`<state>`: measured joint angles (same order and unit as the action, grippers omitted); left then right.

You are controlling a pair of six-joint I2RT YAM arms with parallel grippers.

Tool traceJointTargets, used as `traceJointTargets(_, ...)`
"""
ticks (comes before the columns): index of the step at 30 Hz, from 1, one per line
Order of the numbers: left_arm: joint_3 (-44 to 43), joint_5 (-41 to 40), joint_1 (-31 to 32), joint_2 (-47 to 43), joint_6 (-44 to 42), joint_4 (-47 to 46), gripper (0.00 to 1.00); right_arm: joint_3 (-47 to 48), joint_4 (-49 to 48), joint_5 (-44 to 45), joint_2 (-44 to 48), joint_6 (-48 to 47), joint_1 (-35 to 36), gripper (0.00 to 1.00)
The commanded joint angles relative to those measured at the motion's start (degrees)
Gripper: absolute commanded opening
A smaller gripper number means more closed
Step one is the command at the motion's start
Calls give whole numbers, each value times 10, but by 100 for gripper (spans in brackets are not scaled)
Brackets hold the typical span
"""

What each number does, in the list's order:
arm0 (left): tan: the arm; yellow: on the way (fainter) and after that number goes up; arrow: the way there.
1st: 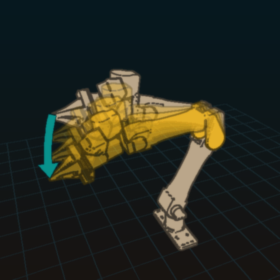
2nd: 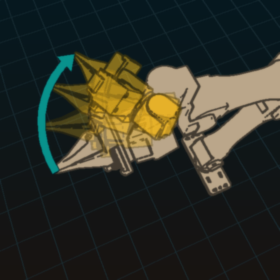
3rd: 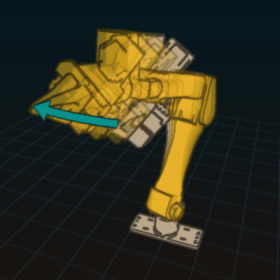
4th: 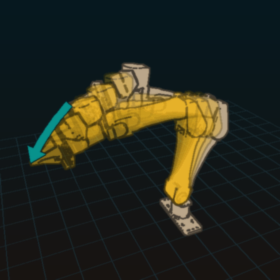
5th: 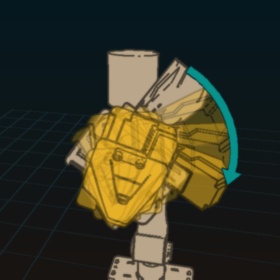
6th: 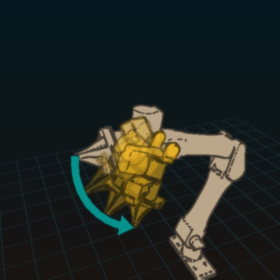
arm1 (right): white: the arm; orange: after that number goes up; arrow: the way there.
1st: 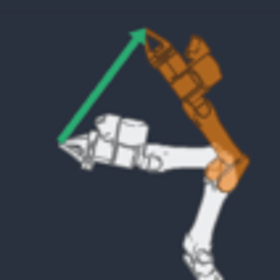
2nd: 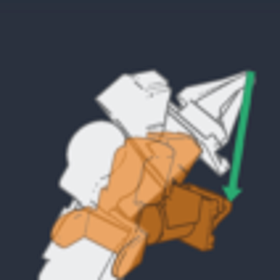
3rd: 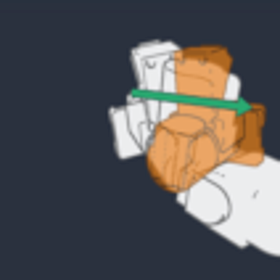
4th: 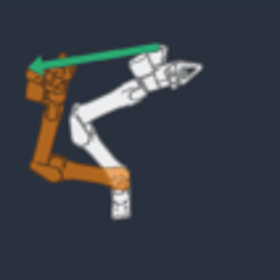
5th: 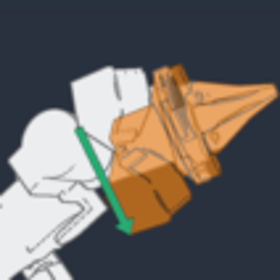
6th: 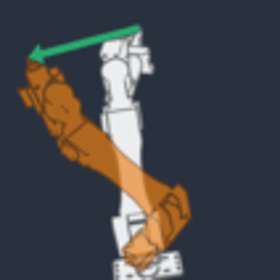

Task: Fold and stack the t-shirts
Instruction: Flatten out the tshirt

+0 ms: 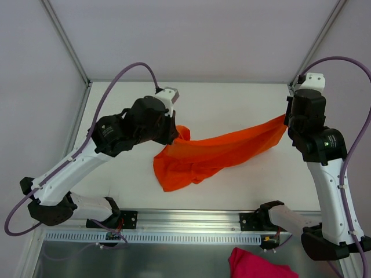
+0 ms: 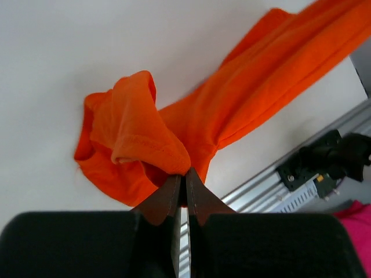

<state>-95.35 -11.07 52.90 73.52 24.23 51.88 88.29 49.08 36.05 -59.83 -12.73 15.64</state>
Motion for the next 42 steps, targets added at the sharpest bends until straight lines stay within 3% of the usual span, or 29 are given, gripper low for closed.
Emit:
traceJointTargets(1, 41, 48, 42, 21, 43, 25, 0, 3, 2, 4, 13, 21, 1, 1)
traceJointTargets(6, 143, 135, 67, 90, 54, -18, 0, 9, 11, -8, 9, 26, 1, 1)
traceJointTargets(13, 141, 148, 132, 250, -15, 20, 0, 29, 35, -46, -11, 20, 0, 1)
traceJointTargets(15, 141, 147, 145, 276, -23, 16, 8, 29, 43, -65, -13, 17, 1, 1)
traceJointTargets(19, 147, 139, 148, 269, -20, -23, 14, 11, 45, -71, -11, 15, 3, 1)
traceJointTargets(22, 141, 120, 148, 255, -15, -35, 32, 2, 43, -73, -11, 15, 3, 1)
traceJointTargets(24, 142, 114, 148, 232, -19, -56, 50, -5, 42, -77, -12, 16, 3, 1)
traceJointTargets(26, 146, 117, 148, 200, -30, -84, 59, -12, 37, -80, -17, 17, 4, 1)
traceJointTargets(27, 147, 115, 148, 190, -32, -90, 70, -13, 38, -81, -19, 19, 3, 1)
traceJointTargets(30, 147, 69, 141, 179, -23, -79, 80, -16, 34, -83, -21, 22, 5, 1)
traceJointTargets(34, 176, 42, 118, 202, -8, -77, 76, -16, 30, -87, -24, 23, 8, 1)
traceJointTargets(42, 276, 126, 104, 245, 5, -169, 61, -8, 35, -86, -23, 17, 10, 1)
